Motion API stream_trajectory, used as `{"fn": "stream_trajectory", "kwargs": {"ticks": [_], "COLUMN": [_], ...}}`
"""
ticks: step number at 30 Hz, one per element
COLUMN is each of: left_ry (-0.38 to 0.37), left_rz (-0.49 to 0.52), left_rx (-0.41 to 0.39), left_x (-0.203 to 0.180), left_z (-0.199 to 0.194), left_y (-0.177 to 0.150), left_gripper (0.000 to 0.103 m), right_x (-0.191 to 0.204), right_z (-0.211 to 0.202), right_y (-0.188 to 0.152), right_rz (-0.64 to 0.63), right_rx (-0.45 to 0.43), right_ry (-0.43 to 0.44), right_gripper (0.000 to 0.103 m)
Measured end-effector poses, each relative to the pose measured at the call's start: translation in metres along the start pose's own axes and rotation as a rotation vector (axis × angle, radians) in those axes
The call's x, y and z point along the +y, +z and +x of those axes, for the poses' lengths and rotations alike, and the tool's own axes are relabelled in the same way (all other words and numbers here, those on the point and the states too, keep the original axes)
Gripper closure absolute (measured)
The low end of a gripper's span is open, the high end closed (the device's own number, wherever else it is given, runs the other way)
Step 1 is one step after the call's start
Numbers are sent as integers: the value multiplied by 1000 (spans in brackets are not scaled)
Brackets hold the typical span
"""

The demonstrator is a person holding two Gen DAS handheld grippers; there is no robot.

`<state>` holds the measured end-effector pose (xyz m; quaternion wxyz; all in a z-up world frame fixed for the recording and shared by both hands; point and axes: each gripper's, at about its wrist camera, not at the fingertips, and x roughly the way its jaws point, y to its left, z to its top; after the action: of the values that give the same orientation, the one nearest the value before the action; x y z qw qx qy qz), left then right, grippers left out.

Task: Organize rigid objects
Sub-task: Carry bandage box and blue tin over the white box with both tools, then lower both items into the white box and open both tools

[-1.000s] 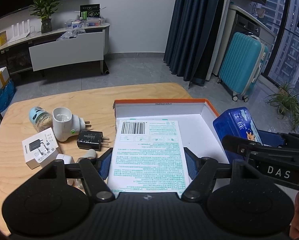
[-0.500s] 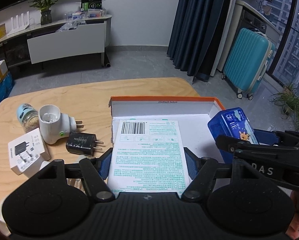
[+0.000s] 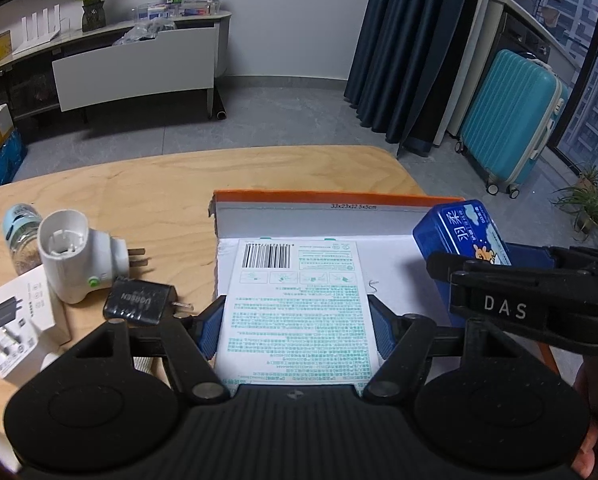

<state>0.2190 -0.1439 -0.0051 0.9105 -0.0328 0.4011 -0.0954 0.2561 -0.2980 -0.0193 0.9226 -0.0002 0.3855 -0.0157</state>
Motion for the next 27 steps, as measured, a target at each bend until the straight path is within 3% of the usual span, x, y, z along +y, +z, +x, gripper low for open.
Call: {"fn": "stream_trajectory", "kwargs": {"ticks": [8,10,11,21,27], "left_ry": [-41,-74,-76,35,86], "left_rz": [-22,-16,-13,-3,-4], "left_rx": [16,4,5,10,14], "left_x": [-5,-8,-10,-2,12], "left_z": [11,9,9,-33,-58], "left_y": [5,5,5,-6,-20], "left_gripper": [32,22,12,0,0], "right_x": [-17,-17,-18,-6,8], "right_z": [-41,-51,-55,-83,-99], "right_y": [-7,-8,-9,-25,-38], "right_rz": [64,59,61,79,86], "right_rx": [-108,-119,-123,-121,-111], "right_ry": [9,14,13,36,50], "right_gripper": [23,23,23,19,17]}}
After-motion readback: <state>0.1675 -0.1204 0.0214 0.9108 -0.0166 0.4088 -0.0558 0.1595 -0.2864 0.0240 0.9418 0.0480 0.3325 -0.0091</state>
